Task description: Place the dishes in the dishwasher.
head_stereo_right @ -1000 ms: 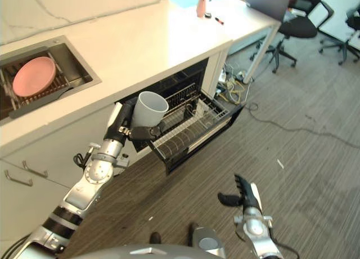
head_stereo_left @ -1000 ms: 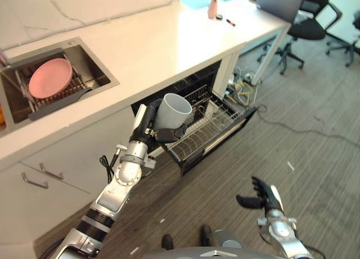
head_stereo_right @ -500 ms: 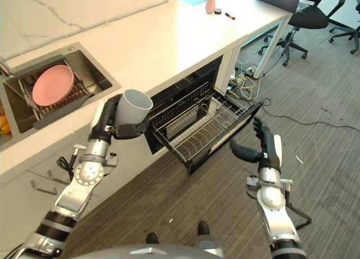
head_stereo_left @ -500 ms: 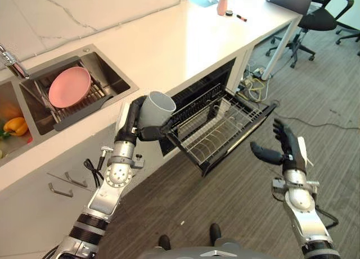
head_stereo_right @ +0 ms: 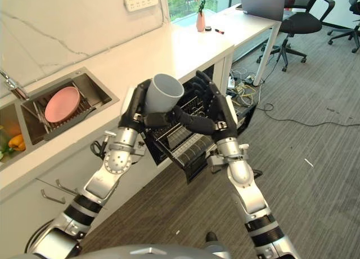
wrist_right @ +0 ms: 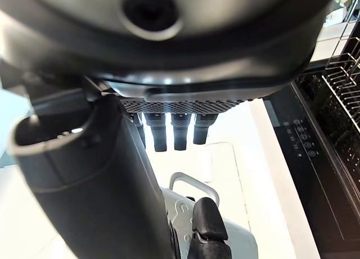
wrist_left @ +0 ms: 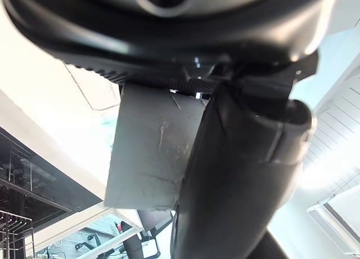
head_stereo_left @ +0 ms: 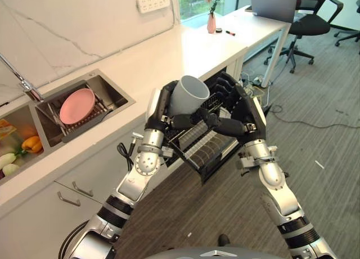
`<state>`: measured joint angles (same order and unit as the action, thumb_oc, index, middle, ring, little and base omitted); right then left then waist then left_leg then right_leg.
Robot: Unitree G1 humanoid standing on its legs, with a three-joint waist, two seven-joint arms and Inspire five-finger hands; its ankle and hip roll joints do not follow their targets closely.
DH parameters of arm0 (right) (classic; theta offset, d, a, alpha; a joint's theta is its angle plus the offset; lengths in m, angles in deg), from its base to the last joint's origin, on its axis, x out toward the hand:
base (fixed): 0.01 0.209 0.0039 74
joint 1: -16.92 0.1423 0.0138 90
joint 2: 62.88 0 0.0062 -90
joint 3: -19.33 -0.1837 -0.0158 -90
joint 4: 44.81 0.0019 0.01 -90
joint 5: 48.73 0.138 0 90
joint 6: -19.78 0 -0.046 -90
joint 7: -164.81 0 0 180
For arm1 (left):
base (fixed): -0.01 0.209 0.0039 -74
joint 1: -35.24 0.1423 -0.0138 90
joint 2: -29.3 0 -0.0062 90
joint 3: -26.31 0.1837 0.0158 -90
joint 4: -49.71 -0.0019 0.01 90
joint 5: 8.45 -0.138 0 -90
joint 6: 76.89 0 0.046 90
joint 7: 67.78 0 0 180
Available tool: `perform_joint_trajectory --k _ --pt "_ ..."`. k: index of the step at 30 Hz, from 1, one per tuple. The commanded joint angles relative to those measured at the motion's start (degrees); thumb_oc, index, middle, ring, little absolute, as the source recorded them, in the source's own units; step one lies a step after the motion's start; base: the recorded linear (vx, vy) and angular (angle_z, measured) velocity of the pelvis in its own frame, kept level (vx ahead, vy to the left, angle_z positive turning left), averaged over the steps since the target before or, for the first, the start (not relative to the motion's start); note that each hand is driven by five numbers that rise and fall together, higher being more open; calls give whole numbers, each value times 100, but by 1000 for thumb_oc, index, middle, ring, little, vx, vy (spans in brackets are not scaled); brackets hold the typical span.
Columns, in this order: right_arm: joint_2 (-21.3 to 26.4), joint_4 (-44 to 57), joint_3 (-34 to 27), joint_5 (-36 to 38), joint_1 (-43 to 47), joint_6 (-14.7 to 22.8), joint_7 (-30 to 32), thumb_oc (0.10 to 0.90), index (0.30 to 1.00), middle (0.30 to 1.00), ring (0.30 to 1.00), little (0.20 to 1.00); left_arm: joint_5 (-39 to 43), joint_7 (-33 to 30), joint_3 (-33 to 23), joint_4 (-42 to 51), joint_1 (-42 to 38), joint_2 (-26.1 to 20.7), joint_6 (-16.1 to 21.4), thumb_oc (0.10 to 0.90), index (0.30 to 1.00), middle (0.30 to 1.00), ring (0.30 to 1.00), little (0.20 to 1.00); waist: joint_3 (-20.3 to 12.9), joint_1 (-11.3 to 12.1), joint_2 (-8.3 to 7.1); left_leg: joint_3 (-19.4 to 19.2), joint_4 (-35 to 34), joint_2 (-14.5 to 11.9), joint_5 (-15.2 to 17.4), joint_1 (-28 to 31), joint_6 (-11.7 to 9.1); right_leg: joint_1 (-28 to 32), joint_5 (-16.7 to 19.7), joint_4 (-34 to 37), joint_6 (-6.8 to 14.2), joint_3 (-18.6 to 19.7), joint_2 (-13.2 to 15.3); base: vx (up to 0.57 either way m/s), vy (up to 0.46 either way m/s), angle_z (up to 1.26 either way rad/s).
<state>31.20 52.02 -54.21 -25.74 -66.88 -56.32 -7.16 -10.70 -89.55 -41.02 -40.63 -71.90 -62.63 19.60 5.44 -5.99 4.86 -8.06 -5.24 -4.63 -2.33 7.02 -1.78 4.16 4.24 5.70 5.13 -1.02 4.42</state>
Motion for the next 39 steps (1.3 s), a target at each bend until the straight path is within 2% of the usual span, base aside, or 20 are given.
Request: perform_joint_trajectory --k 1,7,10,15,16,19,21,23,25,31,33,34,35,36,39 --pt "-206 480 -207 408 619 628 -74 800 900 900 900 900 15 -393 -70 -285 -1123 -147 625 400 300 300 300 300 -328 1 -405 0 24 -175 390 115 -275 303 -534 -70 319 56 119 -7 -14 6" --pt "-155 472 -114 230 643 618 21 800 900 900 900 900 -328 -416 164 -348 -1337 -127 644 400 300 300 300 300 -334 -33 -374 51 24 -163 386 128 -274 368 -562 -70 304 39 131 3 -7 3" --pt "-95 489 -161 -139 620 589 186 800 900 900 900 900 -677 -397 278 -288 -1334 -192 593 400 300 300 300 300 -331 -31 -373 96 24 -152 397 126 -271 386 -569 -70 302 5 130 2 -2 4" --pt "-114 428 -66 -277 751 514 313 800 900 900 900 900 -1214 -137 503 147 -1093 -366 601 400 300 300 300 300 -292 54 -398 86 24 -168 361 109 -254 329 -486 -70 315 34 123 -7 -6 4" --pt "-117 411 -21 -273 799 484 295 800 900 900 900 900 -1339 -78 567 174 -1029 -411 601 400 300 300 300 300 -287 85 -403 63 24 -169 434 150 -249 352 -535 -70 338 51 127 0 0 0" --pt "-114 368 105 -154 957 402 186 800 900 900 900 900 -1547 196 754 329 -913 -543 660 400 300 300 300 300 -277 165 -421 20 24 -173 444 164 -242 346 -514 -70 341 57 122 -6 -9 -2" --pt "-57 384 204 8 1021 326 62 800 900 900 900 900 -1408 353 811 307 -804 -531 666 400 300 300 300 300 -269 199 -440 21 24 -176 442 168 -245 358 -510 -70 344 25 128 21 -5 -4" --pt "98 366 288 71 1145 246 -69 800 900 900 900 900 -1685 531 950 379 -906 -731 739 400 300 300 300 300 -283 209 -455 39 24 -179 447 172 -254 383 -530 -70 343 -8 134 22 -1 -1" --pt "251 276 413 283 1284 103 -155 800 900 900 900 900 -1603 705 1058 407 -923 -788 759 400 300 300 300 300 -287 219 -470 63 24 -173 448 179 -262 407 -538 -70 342 -42 142 0 0 0" --pt "241 127 575 526 1522 28 -294 800 900 900 900 900 -1553 956 1282 461 -1090 -870 819 400 300 300 300 300 -280 236 -471 77 24 -169 382 142 -266 395 -496 -70 328 -93 141 -4 1 2" --pt "100 -90 686 856 1640 49 -361 800 900 900 900 900 -1527 1170 1497 575 -1247 -915 910 400 300 300 300 300 -287 255 -474 94 24 -173 378 138 -275 399 -502 -70 321 -121 144 0 4 2" --pt "97 -98 684 859 1648 54 -364 664 695 695 695 695 -1525 1171 1498 575 -1251 -919 910 400 300 300 300 300 -283 255 -478 94 24 -173 377 138 -275 399 -503 -70 321 -121 145 0 0 0" --pt "94 -103 701 875 1683 58 -354 442 364 364 364 364 -1514 1179 1516 577 -1281 -918 904 400 300 300 300 300 -280 258 -479 91 24 -174 376 139 -277 400 -502 -70 320 -124 146 0 0 0" --pt "99 -87 710 906 1701 60 -385 400 300 300 300 300 -1476 1247 1583 588 -1288 -908 926 400 300 300 300 300 -282 260 -481 91 24 -177 376 140 -279 403 -505 -70 319 -129 147 0 0 0" --pt "39 -95 658 948 1686 104 -373 400 300 300 300 300 -1410 1318 1686 577 -1291 -868 952 400 300 300 300 300 -284 267 -487 101 24 -184 373 136 -284 408 -508 -70 321 -142 149 0 2 4"
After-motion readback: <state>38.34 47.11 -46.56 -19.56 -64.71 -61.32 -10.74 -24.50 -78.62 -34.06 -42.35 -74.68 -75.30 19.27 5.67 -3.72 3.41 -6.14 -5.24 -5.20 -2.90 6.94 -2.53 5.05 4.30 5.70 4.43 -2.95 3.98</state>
